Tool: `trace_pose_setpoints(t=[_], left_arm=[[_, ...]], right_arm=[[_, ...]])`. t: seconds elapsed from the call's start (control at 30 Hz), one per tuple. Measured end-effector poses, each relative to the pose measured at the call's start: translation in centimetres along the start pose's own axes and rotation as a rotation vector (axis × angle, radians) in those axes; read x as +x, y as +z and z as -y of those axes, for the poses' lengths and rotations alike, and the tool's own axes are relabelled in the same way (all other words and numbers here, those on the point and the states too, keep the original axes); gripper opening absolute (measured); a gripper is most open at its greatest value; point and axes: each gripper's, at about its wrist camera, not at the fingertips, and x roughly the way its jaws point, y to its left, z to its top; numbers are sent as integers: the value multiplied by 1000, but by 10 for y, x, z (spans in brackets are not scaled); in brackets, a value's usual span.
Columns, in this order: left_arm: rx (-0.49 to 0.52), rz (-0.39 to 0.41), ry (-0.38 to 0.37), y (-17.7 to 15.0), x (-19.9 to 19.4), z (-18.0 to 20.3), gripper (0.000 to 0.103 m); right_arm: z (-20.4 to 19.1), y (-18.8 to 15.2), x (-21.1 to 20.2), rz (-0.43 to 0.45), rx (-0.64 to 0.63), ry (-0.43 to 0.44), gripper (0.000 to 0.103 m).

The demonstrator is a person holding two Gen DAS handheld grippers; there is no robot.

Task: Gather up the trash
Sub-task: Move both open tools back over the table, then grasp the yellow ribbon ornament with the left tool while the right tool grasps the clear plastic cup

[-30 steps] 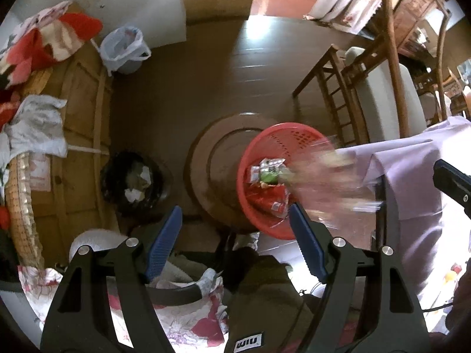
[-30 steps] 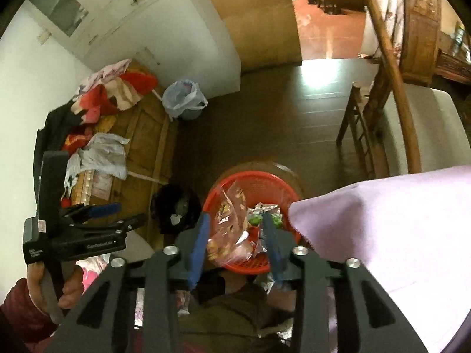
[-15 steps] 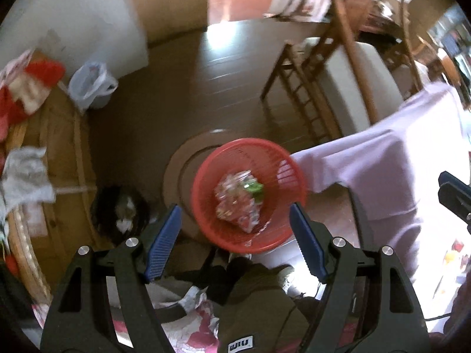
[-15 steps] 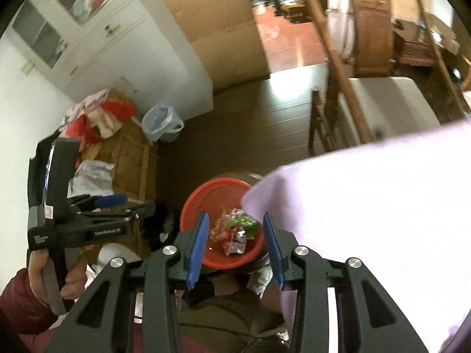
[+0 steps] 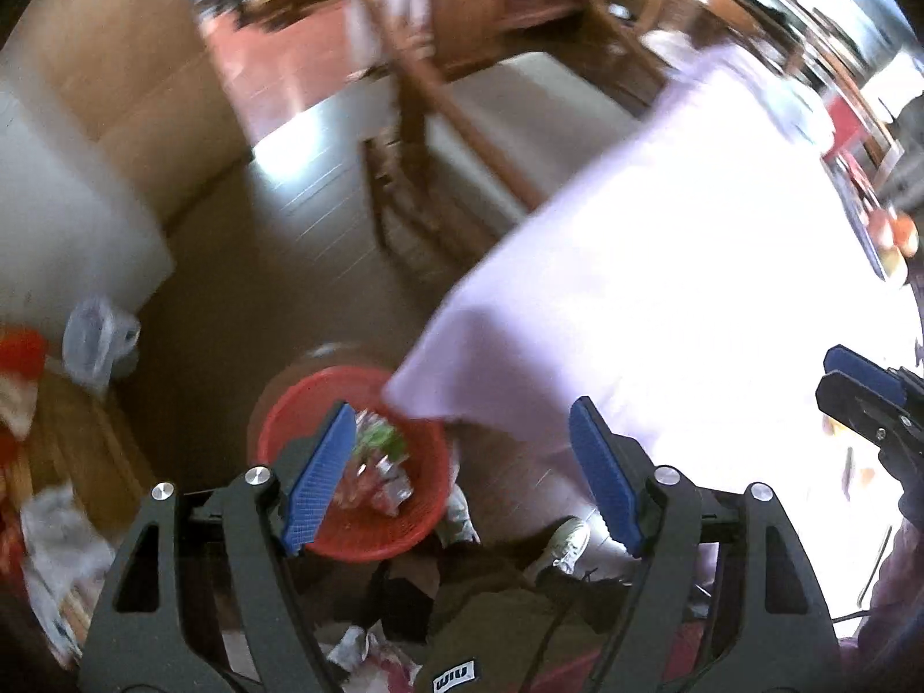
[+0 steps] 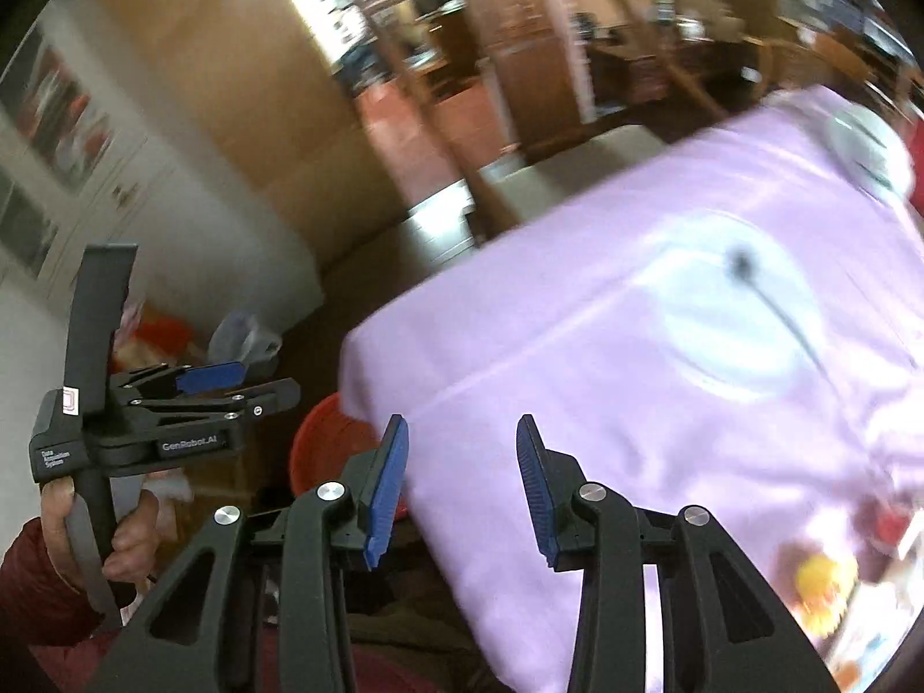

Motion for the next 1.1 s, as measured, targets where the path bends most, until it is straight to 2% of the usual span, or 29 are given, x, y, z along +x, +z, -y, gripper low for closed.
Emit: trace_pose_setpoints(t=[0.17,0.37,0.67,0.8,0.97,1.1], left_arm=[[180,-2,-50,13,6,68,77],[382,-15,-119,16,15,147,78],[699,-53,-222,-17,28,275,79],[783,-68,-244,-31,34,310,80],[841,-98,-262,-42,45,343,80],[878,-120,-245,-49,60,367,80]], right_arm=[[49,-29,-34,65,157,-70,40],[99,-83,-79,149,351,-180,41],[155,-181,-133,252,644,-321,44],[165,-216,-149,278,730,-363,46],[181,-236,-163,303,797,-400,48],[191,-248,-169,304,830,-413,51]])
